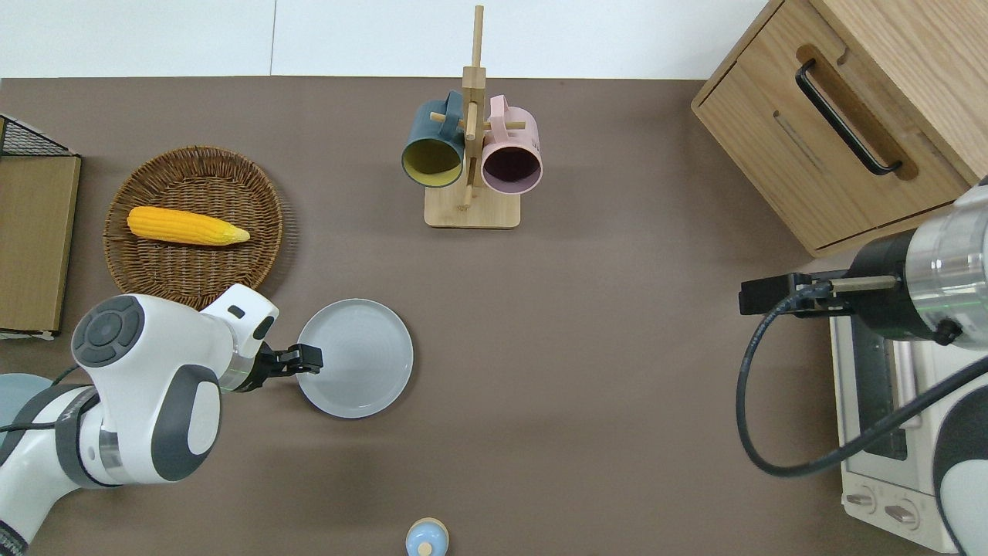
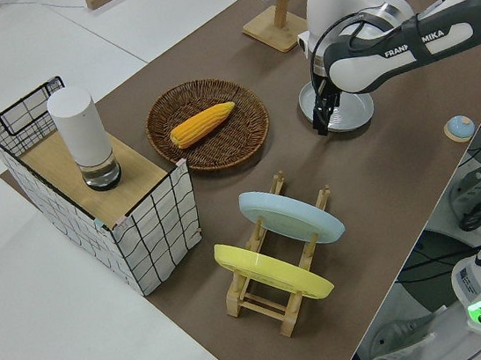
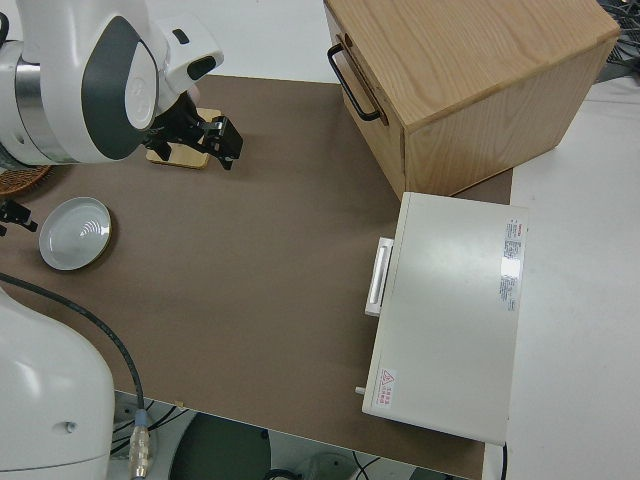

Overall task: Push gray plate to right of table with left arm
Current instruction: 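Lower the left gripper against the gray plate's rim nearest it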

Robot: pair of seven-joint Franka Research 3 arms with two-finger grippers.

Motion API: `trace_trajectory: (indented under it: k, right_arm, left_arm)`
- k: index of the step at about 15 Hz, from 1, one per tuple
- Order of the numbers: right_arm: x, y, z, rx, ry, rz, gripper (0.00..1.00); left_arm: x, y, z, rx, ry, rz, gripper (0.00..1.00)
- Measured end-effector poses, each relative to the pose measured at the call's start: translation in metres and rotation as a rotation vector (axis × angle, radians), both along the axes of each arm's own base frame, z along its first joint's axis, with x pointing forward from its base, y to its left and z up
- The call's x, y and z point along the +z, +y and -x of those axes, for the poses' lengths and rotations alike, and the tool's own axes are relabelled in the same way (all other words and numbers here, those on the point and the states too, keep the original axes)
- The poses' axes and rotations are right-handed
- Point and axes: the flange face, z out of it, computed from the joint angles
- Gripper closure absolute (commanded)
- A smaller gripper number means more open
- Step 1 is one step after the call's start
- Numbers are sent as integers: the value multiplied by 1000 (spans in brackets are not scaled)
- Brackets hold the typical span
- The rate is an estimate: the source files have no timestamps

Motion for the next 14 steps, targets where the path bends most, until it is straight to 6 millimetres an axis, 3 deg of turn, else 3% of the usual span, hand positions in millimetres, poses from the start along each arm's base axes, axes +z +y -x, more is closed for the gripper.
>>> trace_trajectory:
  k: [1, 3, 6, 8, 10, 14]
  right_arm:
    - [0, 0, 0, 0, 0, 0, 5]
    - [0, 0, 0, 0, 0, 0, 5]
    - [0, 0, 0, 0, 0, 0, 5]
    - [0, 0, 0, 0, 0, 0, 5]
    - [0, 0, 0, 0, 0, 0, 5]
    - [0, 0, 0, 0, 0, 0, 5]
  left_arm:
    - [-4, 0, -1, 2, 3, -1, 59]
    - [-9, 0, -2, 5, -2, -2, 198]
    - [-16, 1, 0, 8, -1, -4, 598]
    - [-17, 1, 1, 9, 0, -5, 763]
    - [-18, 1, 1, 9, -1, -5, 877]
    - [-18, -1, 1, 5, -1, -5, 1000]
